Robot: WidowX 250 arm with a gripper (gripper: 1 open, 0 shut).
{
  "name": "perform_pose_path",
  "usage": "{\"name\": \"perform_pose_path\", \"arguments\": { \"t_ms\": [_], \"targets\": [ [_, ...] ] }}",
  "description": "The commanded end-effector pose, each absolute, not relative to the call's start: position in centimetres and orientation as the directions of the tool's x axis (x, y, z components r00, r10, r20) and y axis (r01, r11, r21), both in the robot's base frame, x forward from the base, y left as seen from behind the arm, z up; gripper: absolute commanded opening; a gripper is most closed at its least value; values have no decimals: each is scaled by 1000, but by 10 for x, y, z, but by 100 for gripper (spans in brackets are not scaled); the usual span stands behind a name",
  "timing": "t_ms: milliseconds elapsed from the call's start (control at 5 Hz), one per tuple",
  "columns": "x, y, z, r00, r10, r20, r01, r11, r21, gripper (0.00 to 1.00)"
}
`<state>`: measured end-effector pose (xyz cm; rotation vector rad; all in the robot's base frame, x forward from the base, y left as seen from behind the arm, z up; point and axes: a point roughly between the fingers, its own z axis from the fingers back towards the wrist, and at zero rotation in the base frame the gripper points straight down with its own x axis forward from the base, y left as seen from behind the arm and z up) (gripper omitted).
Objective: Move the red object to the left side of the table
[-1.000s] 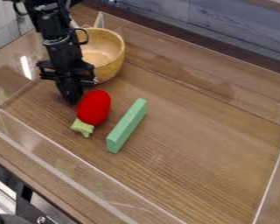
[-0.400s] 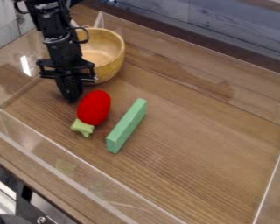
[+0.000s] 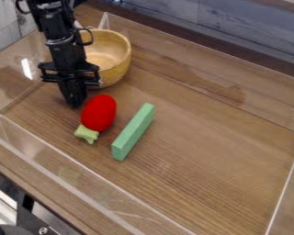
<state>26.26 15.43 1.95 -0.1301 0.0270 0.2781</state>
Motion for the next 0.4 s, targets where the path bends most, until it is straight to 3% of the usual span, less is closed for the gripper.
{"name": "perform_pose_path", "arguments": {
  "t_ms": [0,200],
  "targets": [
    [272,159,29,962,274,-8,-274,956,-105,0],
    [273,160,29,960,281,-12,-281,954,-103,0]
  ]
}}
